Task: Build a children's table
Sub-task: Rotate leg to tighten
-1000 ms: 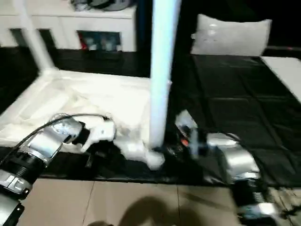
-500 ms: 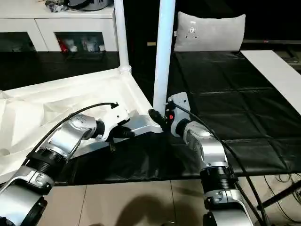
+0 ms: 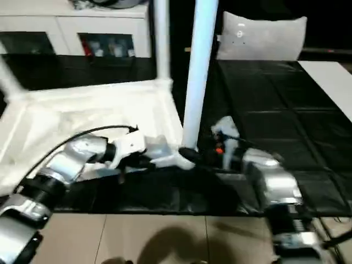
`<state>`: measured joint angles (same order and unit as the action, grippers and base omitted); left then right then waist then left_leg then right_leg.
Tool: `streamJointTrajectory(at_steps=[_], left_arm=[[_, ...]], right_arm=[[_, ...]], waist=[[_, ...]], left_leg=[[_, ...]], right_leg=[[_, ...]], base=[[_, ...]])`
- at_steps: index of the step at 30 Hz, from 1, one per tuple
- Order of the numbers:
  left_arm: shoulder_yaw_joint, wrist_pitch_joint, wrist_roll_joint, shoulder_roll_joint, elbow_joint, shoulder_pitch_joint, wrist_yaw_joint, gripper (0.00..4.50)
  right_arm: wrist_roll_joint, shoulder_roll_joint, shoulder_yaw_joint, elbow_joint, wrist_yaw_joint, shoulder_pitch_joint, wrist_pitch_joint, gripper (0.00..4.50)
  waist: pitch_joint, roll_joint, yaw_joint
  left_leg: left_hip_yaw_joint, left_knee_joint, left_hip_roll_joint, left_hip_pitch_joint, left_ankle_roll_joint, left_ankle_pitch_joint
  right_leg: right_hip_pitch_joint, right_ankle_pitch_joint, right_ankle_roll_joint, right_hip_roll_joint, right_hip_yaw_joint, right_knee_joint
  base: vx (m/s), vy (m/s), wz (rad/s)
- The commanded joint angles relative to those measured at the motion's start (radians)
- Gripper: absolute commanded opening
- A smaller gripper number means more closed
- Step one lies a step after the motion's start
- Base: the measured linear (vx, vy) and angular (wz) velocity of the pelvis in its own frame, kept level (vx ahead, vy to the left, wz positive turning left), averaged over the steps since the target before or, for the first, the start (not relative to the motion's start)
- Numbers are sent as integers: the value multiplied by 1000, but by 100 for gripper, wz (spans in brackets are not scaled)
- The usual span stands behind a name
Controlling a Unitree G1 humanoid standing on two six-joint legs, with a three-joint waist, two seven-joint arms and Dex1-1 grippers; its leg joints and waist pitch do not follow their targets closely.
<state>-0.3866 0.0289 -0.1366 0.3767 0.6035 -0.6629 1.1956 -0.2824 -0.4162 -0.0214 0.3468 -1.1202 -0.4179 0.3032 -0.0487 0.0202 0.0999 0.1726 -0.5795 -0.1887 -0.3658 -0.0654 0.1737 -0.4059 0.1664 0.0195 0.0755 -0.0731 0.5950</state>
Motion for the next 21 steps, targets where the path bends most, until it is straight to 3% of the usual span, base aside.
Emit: streamJointTrajectory(at_steps=[1, 3, 5, 7, 10, 15, 21], left_arm=[[-57, -55, -10, 17, -17, 17, 87, 0], [-73, -86, 0, 35, -31, 25, 145, 0], [-93, -117, 4, 53, -47, 31, 201, 0], [-104, -136, 7, 61, -51, 32, 231, 0], [-118, -159, 9, 70, -55, 30, 271, 0], [-125, -172, 17, 80, -63, 29, 306, 0], [-122, -177, 21, 79, -65, 31, 313, 0]], right_arm=[[-17, -43, -24, -29, -96, 6, -9, 422], [-12, -77, -45, -32, -155, 7, -16, 422], [-31, -109, -68, -43, -248, 9, 6, 386], [-38, -122, -82, -44, -289, 7, 14, 386], [-51, -138, -109, -43, -347, 0, 35, 343], [-78, -150, -143, -70, -416, 4, 93, 309], [-81, -141, -165, -75, -433, 13, 98, 254]], waist=[[63, -11, 7], [63, -13, 11], [63, -13, 17], [64, -14, 20], [64, -14, 26], [64, -13, 38], [66, -15, 41]], left_leg=[[-6, 62, -41, 8, 65, 221], [-5, 61, -44, 9, 66, 217], [-4, 60, -44, 9, 66, 218], [-5, 61, -45, 9, 69, 215], [-5, 60, -45, 9, 68, 210], [-5, 60, -46, 11, 61, 220], [-6, 61, -46, 11, 49, 215]], right_leg=[[55, 310, 180, 72, 43, -77], [54, 301, 183, 72, 44, -75], [51, 300, 189, 73, 45, -75], [53, 297, 189, 73, 44, -73], [51, 298, 192, 73, 44, -72], [51, 313, 188, 74, 45, -73], [51, 310, 184, 74, 44, -71]], base=[[0, 0, 0], [0, 0, 0], [0, 0, 0], [0, 0, 0], [0, 0, 0], [0, 0, 0], [0, 0, 0]])
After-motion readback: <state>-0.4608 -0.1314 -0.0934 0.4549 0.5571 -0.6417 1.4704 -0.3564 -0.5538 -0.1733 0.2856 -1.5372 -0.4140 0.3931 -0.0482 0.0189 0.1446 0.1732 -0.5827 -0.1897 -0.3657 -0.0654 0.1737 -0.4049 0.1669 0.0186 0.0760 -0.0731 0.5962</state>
